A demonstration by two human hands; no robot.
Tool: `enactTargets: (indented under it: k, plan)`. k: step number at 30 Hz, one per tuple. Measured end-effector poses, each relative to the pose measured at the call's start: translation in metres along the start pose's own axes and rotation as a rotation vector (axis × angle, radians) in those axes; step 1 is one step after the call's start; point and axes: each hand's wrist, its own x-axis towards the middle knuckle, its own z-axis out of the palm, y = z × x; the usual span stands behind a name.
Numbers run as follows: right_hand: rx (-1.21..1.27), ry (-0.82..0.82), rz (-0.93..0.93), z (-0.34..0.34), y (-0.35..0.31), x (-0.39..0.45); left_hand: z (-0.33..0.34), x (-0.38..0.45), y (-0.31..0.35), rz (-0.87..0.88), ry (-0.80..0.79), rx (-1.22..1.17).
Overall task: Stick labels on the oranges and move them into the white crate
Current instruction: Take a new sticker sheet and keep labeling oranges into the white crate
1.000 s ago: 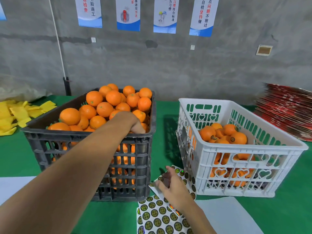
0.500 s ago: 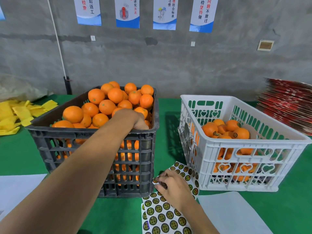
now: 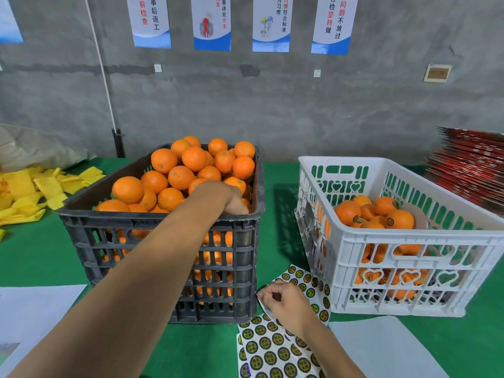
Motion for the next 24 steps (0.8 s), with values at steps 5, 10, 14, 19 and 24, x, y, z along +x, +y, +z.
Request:
enactTargets:
  k: [5,10,14,19,24]
  plan:
    - [0.167,-0.051,0.094,-0.001,0.0,0.004,0.0,-0.002,0.001,0.006,0.005,-0.02]
    - [0.336,-0.085,0.143,0.001,0.004,0.012,0.0,-0.001,0.001,0.008,0.016,-0.018]
    - [0.284,-0.07,0.135,0.004,0.006,0.012,0.0,-0.003,0.001,0.024,0.015,-0.038]
    - [-0.108,0.053,0.068,0.005,0.003,0.004,0.0,-0.007,0.002,-0.024,0.045,-0.049]
    - [0.328,0.182,0.247,-0.003,-0.006,0.005,-0.004,-0.012,-0.004,-0.107,0.364,-0.21]
